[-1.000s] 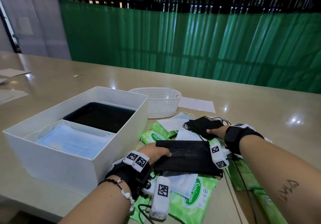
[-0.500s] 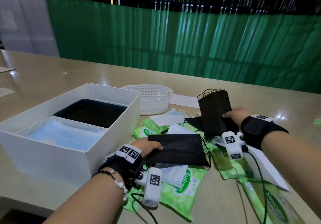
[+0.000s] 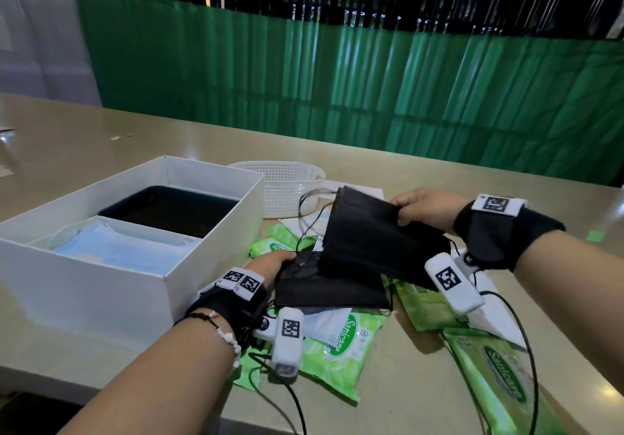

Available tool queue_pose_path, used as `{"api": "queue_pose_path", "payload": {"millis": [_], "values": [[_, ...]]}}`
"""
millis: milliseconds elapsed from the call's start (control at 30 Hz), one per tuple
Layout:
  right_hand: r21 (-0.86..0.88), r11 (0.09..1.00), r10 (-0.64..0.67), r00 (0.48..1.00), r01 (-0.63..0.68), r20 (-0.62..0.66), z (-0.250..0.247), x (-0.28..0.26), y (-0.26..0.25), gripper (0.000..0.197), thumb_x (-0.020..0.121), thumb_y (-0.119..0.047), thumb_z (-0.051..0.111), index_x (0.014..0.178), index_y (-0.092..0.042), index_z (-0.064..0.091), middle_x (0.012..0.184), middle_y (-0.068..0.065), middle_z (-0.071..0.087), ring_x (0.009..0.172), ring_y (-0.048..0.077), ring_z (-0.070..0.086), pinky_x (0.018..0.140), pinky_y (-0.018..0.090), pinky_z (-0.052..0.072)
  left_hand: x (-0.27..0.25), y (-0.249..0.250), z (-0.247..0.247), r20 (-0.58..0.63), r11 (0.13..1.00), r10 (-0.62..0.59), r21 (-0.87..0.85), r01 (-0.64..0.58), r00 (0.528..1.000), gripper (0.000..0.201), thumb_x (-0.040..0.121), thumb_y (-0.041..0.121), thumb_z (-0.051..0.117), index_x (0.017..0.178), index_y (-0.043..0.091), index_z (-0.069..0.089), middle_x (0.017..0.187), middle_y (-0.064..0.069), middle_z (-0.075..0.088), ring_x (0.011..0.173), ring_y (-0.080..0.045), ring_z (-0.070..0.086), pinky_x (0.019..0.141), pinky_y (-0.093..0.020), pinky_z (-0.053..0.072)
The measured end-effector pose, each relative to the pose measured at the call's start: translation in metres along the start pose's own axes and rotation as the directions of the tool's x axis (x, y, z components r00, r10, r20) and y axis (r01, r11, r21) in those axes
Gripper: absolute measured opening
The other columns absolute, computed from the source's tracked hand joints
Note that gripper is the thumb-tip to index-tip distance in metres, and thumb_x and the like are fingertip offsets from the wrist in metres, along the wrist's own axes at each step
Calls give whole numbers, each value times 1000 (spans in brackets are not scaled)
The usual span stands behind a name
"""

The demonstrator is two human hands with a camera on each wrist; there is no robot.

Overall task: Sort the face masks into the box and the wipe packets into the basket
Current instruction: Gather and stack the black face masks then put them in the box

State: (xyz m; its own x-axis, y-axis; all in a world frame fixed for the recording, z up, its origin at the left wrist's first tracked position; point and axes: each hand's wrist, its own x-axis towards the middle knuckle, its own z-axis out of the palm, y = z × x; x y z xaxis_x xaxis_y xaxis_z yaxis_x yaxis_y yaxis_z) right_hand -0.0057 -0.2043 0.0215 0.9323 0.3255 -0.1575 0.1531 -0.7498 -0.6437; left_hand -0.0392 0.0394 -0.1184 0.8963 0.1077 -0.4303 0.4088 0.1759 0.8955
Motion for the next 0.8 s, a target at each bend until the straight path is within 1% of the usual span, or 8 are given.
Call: {"api": "queue_pose_path", "payload": {"millis": [100, 167, 233, 267, 367, 533, 700, 800], "values": [[-64, 997, 46, 988, -37, 147, 20, 0, -14, 20, 51, -19, 54, 65, -14, 68, 61, 0, 62, 59, 19, 53, 61, 27, 44, -3, 1, -1, -6, 998, 34, -44, -35, 999, 30, 92, 8, 39, 67, 0, 52, 40, -9, 58, 32, -17, 55, 37, -15, 43], [-135, 991, 34, 974, -3, 225, 33, 3, -21, 27, 55, -20, 56, 77, -9, 69, 70, 4, 61, 67, 20, 53, 71, 30, 44, -6, 2, -1, -10, 998, 33, -59, -34, 999, 27, 90, 8, 40, 71, -2, 56, 49, -11, 60, 43, -20, 58, 49, -16, 47], [-245, 969, 40, 971, 20, 237, 45, 8, -24, 15, 68, -18, 60, 79, -10, 67, 70, -1, 59, 67, 16, 50, 73, 28, 43, -8, 4, -2, 8, 996, 24, -86, -24, 1000, 23, 87, 13, 45, 74, 2, 61, 61, -13, 61, 61, -26, 57, 67, -27, 46], [-290, 957, 43, 973, 26, 228, 50, 10, -25, 5, 75, -16, 59, 72, -14, 64, 63, -6, 57, 62, 13, 49, 69, 26, 42, -10, 5, -2, -5, 994, 26, -103, -27, 1000, 25, 88, 15, 46, 71, 3, 60, 60, -13, 61, 60, -26, 56, 64, -27, 46], [-388, 921, 35, 987, 30, 159, 61, 19, -24, 18, 81, -14, 58, 65, -23, 57, 62, -11, 55, 60, 8, 49, 60, 20, 41, -9, 5, -4, -32, 987, 32, -159, -37, 999, 30, 90, 17, 45, 68, 3, 59, 48, -11, 61, 40, -21, 59, 48, -19, 46], [-492, 865, -26, 986, 105, 165, 75, 25, -18, 8, 87, -18, 58, 82, -24, 55, 86, -5, 57, 80, 12, 51, 60, 16, 37, -17, 7, -2, 64, 977, 33, -212, -19, 997, 44, 94, 43, 46, 79, 6, 64, 54, -11, 67, 43, -20, 64, 56, -26, 49], [-420, 894, -97, 982, 157, 160, 84, 33, -10, 19, 86, -18, 60, 73, -29, 51, 88, -6, 59, 83, 13, 54, 77, 24, 43, -27, 6, 0, 173, 998, -6, 65, -5, 985, 30, 87, 36, 63, 88, 7, 67, 62, -8, 70, 48, -18, 66, 43, -19, 50], [-300, 947, -119, 993, 116, 7, 75, 36, -9, 5, 86, -20, 60, 86, -25, 60, 81, -10, 59, 75, 10, 55, 69, 20, 43, -23, 4, -4, 92, 966, 30, 254, -52, 995, 19, 82, 23, 71, 92, 7, 66, 66, -5, 69, 54, -16, 65, 50, -20, 51]]}}
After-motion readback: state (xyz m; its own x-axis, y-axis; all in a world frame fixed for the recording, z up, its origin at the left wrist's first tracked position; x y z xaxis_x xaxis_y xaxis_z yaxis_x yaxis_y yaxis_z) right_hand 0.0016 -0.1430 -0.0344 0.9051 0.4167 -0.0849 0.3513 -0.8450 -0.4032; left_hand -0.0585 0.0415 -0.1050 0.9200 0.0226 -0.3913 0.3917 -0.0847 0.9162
